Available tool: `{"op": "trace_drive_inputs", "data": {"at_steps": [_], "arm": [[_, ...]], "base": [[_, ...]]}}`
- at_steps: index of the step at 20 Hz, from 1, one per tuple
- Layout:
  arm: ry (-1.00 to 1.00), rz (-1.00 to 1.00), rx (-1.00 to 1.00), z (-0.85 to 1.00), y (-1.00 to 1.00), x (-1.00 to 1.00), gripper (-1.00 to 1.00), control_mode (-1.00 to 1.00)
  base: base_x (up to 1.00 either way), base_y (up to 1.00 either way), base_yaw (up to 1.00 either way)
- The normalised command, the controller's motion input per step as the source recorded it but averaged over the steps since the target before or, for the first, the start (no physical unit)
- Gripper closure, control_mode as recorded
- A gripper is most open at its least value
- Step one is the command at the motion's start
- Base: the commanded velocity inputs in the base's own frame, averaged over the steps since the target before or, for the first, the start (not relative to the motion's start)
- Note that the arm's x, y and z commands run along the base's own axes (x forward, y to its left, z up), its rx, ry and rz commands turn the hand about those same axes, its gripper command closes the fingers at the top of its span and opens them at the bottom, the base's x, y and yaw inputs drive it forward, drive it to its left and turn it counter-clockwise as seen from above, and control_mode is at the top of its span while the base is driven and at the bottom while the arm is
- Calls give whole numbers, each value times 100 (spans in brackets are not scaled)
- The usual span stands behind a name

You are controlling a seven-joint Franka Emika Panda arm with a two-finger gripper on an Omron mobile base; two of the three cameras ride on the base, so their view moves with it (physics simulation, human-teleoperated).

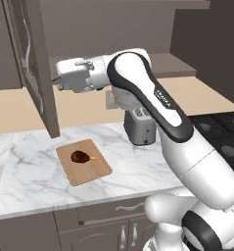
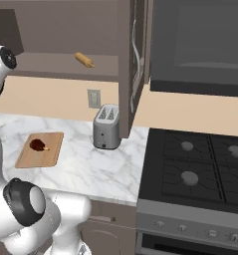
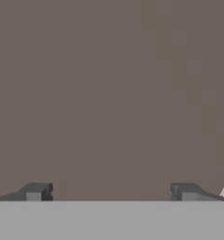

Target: Open the cabinet, retrieve the rolling pin, and place it next to the meat on the cutting board to prepare for tenderizing.

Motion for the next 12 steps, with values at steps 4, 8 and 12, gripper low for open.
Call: {"op": "trace_drive_inputs", "data": {"at_steps": [4,8,12], "arm": [[-6,3,-10,-5,88,-13,-100,-100],[-3,-1,-8,0,50,-7,-100,-100],[-4,0,-7,-9,0,3,-100,-100]], "base": [[0,0,0],[0,0,0],[0,0,0]]}}
